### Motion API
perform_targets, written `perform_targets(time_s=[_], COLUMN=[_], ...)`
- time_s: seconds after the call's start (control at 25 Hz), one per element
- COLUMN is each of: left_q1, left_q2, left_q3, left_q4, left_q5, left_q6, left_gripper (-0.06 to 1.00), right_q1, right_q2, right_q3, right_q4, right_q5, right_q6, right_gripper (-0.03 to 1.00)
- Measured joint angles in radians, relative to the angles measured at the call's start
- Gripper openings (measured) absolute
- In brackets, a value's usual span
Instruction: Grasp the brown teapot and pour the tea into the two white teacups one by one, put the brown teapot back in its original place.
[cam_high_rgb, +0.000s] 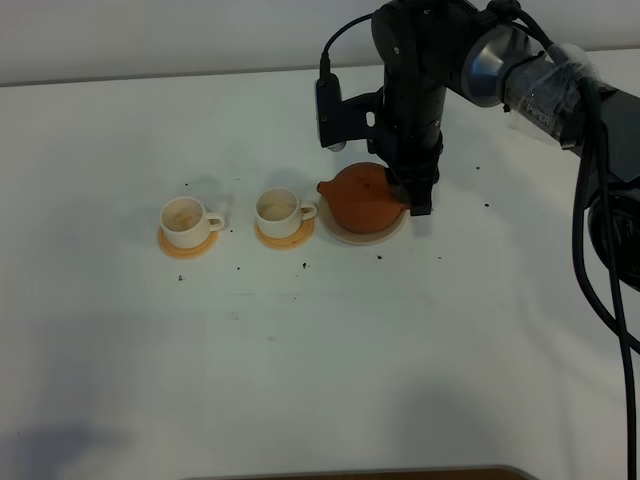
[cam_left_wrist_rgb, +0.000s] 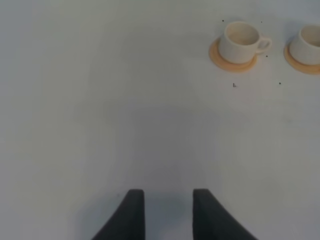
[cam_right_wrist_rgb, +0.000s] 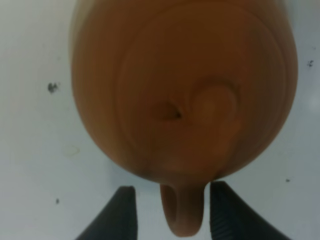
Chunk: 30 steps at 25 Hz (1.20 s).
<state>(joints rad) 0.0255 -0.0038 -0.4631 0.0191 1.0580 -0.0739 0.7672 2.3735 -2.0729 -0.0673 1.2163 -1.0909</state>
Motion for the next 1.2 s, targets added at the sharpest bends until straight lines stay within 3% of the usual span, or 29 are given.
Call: perform_targets(time_s=[0.56, 1.2], left_q1=[0.000, 0.000], left_q2=[0.000, 0.000], left_q3=[0.000, 0.000], left_q4=[0.000, 0.000], left_q5=[0.000, 0.000], left_q6=[0.000, 0.000], left_gripper=[0.28, 0.28], right_q1=[0.001, 0.000], right_q2=[0.000, 0.008], right_q3=[0.000, 0.000], right_q4=[0.003, -0.010], right_q5=[-0.030, -0.031], right_q6=[0.020, 0.020], right_gripper=[0.37, 0.21])
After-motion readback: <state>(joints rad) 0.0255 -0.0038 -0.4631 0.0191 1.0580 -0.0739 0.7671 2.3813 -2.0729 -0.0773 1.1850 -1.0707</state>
